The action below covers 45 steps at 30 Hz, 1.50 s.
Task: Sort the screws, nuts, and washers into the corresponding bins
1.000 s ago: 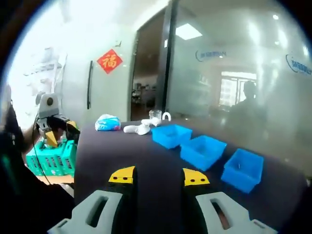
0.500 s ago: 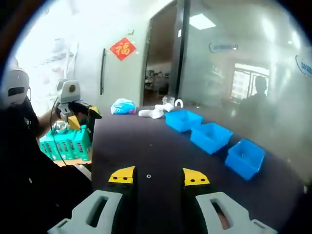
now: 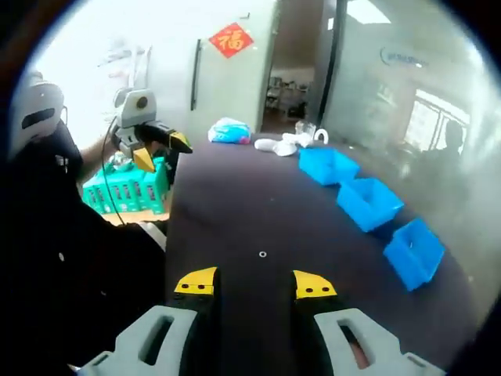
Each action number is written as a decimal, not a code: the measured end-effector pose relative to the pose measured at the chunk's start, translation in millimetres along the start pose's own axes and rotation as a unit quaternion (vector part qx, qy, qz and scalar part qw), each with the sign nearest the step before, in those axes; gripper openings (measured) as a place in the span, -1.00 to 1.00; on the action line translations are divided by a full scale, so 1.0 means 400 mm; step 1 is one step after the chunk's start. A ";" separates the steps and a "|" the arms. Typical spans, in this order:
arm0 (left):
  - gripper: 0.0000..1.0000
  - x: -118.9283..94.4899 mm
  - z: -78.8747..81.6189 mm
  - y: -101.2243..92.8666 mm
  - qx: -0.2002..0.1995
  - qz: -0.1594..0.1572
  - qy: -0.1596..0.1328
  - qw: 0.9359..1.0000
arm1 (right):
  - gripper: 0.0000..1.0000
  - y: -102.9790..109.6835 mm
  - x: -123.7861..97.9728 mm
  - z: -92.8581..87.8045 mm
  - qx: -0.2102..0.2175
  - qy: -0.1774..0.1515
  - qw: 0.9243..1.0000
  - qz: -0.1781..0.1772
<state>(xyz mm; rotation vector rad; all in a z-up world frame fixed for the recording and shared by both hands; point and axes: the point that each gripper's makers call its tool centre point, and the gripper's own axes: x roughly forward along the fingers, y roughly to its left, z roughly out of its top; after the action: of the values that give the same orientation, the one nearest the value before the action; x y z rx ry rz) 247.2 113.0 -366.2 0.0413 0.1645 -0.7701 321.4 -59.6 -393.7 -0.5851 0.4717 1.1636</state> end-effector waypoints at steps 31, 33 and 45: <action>-0.22 -0.013 -0.026 0.022 -0.005 0.010 0.012 1.000 | -0.42 0.013 0.181 0.004 -0.082 0.155 0.979 0.106; -0.22 -0.015 -0.027 0.022 -0.006 0.011 0.012 1.000 | -0.42 0.016 0.193 0.000 -0.090 0.167 0.975 0.117; -0.22 -0.026 -0.026 0.030 -0.010 0.019 0.013 1.000 | -0.50 0.008 0.240 -0.021 -0.107 0.221 0.958 0.150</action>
<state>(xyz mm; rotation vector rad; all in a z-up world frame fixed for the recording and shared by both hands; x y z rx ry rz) 246.7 129.8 -375.0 0.0346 0.1963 -0.7303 349.8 3.9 -460.6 -0.9972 0.8445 1.3849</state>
